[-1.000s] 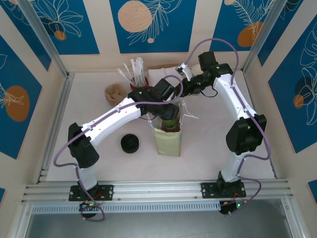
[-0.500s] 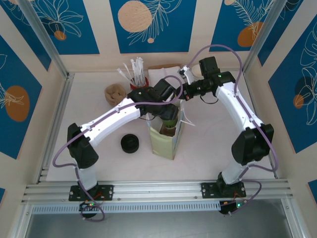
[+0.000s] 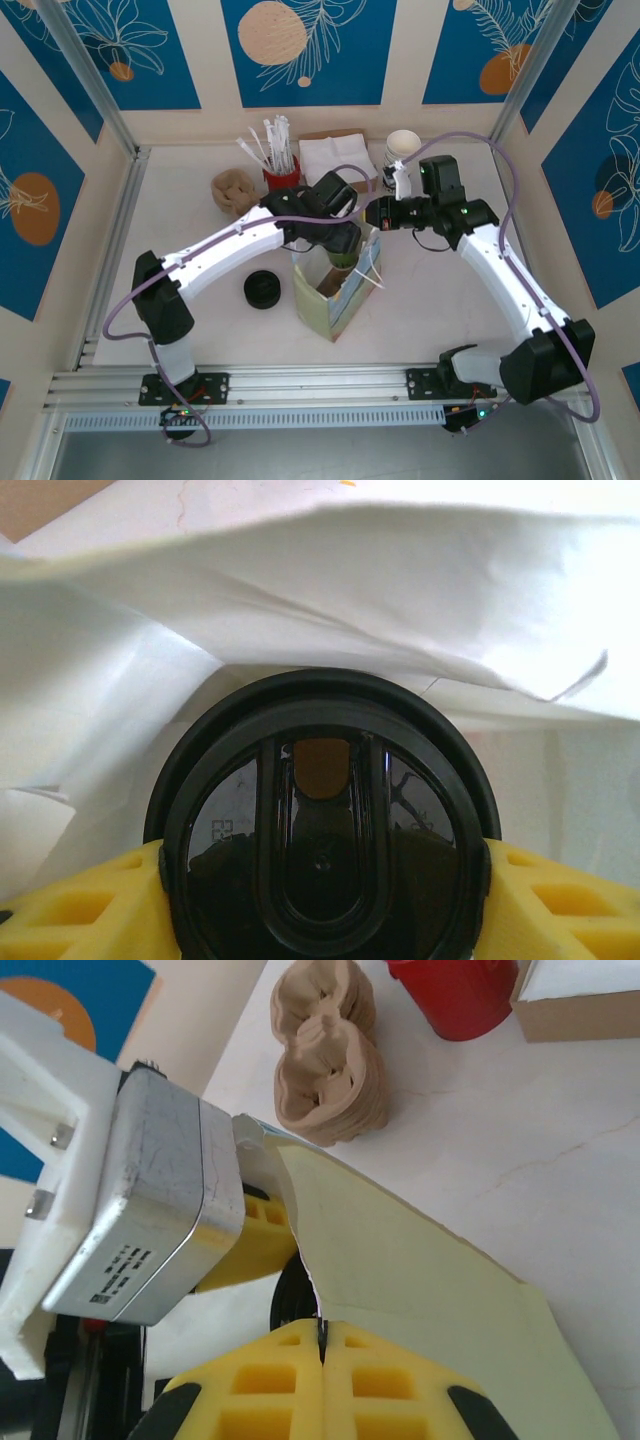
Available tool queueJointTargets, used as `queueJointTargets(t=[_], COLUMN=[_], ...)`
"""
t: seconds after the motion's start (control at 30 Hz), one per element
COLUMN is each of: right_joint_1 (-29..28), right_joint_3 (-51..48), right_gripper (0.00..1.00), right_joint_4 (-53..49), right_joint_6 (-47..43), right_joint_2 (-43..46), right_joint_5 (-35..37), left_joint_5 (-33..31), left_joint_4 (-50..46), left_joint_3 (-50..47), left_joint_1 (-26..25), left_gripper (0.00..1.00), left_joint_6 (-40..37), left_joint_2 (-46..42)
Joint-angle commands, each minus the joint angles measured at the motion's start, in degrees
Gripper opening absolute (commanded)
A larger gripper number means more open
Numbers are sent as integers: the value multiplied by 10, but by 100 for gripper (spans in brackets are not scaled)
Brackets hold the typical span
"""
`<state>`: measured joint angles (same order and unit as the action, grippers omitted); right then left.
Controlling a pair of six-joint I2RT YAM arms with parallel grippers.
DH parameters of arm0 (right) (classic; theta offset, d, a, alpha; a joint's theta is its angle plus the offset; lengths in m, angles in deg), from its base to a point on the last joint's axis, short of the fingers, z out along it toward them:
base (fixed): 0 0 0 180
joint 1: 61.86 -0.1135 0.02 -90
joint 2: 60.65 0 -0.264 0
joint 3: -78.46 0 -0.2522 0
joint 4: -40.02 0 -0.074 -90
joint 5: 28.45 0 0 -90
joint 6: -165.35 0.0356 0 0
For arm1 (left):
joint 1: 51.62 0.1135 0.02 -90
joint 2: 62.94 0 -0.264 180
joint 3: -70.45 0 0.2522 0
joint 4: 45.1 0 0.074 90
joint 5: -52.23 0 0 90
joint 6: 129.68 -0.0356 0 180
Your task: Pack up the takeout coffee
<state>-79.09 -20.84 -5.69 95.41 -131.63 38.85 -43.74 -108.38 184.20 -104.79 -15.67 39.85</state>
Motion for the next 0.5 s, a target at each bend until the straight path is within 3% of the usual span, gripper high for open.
queueJointTargets(t=[0.0,0.47], right_joint_1=[-2,6], right_joint_3=[-40,-142], right_gripper=[1,1], right_joint_4=[74,119], right_joint_6=[58,102], right_joint_2=[37,134], right_joint_5=[7,17], left_joint_5=[6,-5], left_joint_4=[9,14], left_joint_3=[-5,-31], left_joint_1=[-12,-64], left_gripper=[64,64], left_joint_6=[-12,-16], left_joint_2=[-21,-22])
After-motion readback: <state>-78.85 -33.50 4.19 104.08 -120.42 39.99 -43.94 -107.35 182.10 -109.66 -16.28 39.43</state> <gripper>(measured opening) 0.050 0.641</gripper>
